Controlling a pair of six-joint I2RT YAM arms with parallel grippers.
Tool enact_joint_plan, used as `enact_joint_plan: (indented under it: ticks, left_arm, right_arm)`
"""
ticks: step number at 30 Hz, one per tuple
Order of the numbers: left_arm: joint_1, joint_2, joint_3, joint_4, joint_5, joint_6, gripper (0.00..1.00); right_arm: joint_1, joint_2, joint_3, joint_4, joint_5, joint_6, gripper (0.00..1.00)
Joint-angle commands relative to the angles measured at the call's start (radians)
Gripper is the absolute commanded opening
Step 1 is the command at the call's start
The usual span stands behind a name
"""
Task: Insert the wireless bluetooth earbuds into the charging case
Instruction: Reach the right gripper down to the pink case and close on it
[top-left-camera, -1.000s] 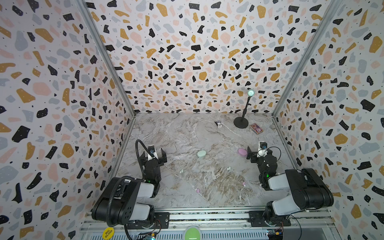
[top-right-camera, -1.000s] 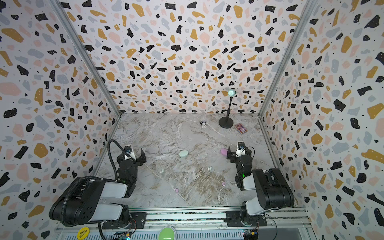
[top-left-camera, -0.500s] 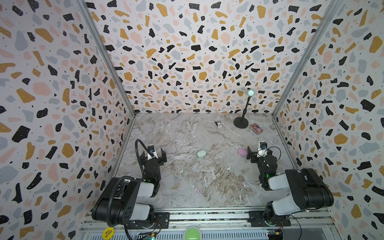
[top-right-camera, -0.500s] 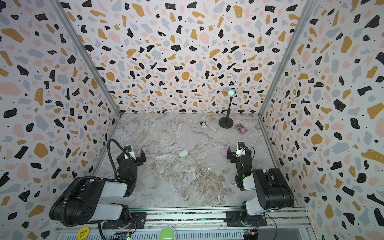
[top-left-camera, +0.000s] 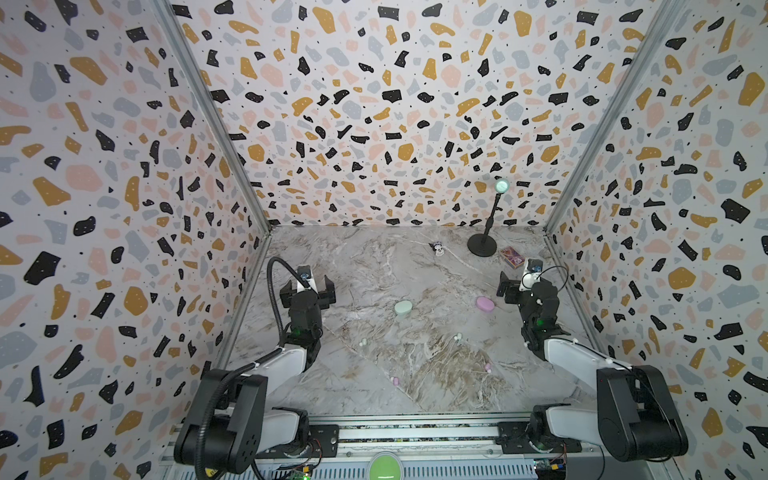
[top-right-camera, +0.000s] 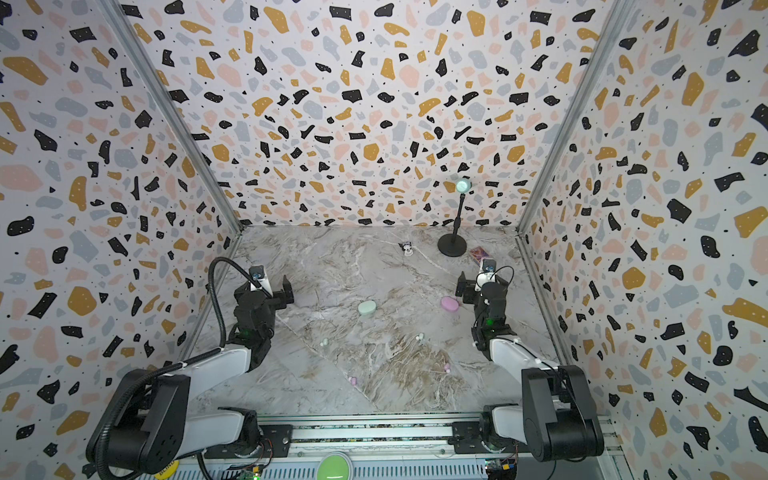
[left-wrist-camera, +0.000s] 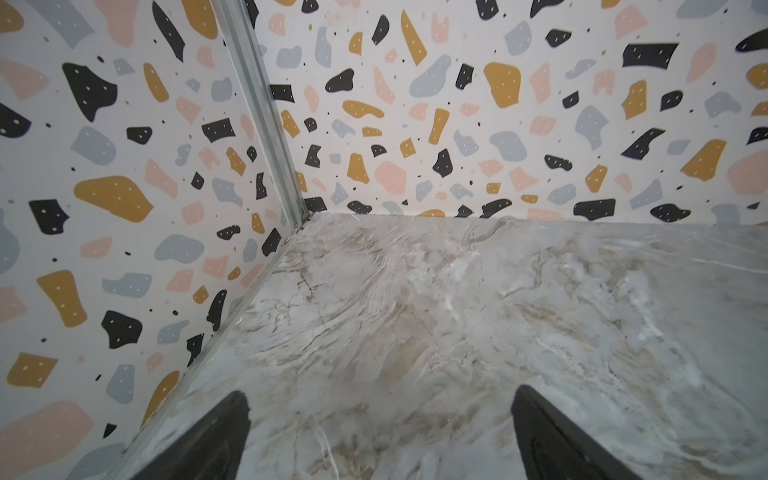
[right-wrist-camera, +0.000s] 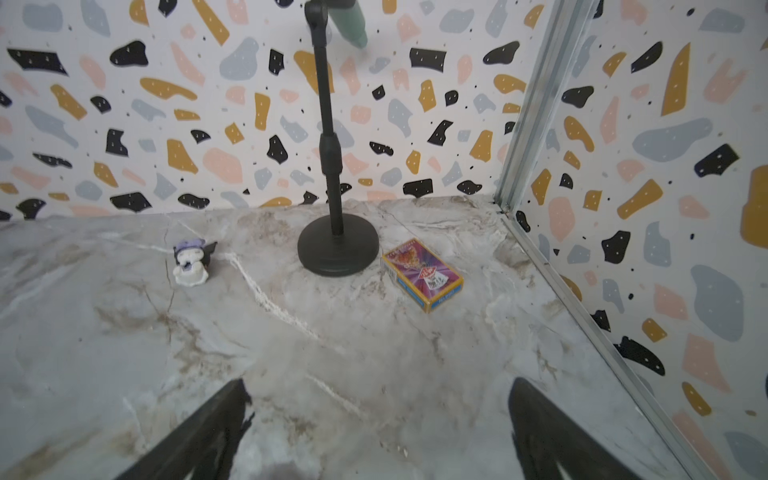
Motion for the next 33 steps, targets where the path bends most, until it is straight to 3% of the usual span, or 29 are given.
enact_joint_plan:
  ticks: [1, 6, 11, 21, 33]
  left_arm:
    - [-0.008, -0.049, 0.024, -0.16, 0.063, -0.062, 1.0]
    - [-0.067, -0.105, 0.035, -0.232, 0.111, -0.142, 1.0]
    - [-0.135, -0.113, 0.049, -0.268, 0.095, -0.167, 1.0]
    - [-0.167, -0.063, 0.123, -0.315, 0.104, -0.177, 1.0]
    - [-0.173, -0.024, 0.132, -0.302, 0.106, -0.186, 1.0]
  right_arm:
    - [0.024, 0.016, 0.123, -0.468, -0.002, 0.14, 0.99]
    - [0.028, 0.102, 0.243, -0.725, -0.213, 0.249, 0.99]
    - [0.014, 0.248, 0.384, -0.873, -0.301, 0.257, 0.99]
    - [0.01, 0.409, 0.559, -1.073, -0.306, 0.43, 0.98]
    - [0.035, 0.476, 0.624, -1.094, -0.358, 0.472, 0.98]
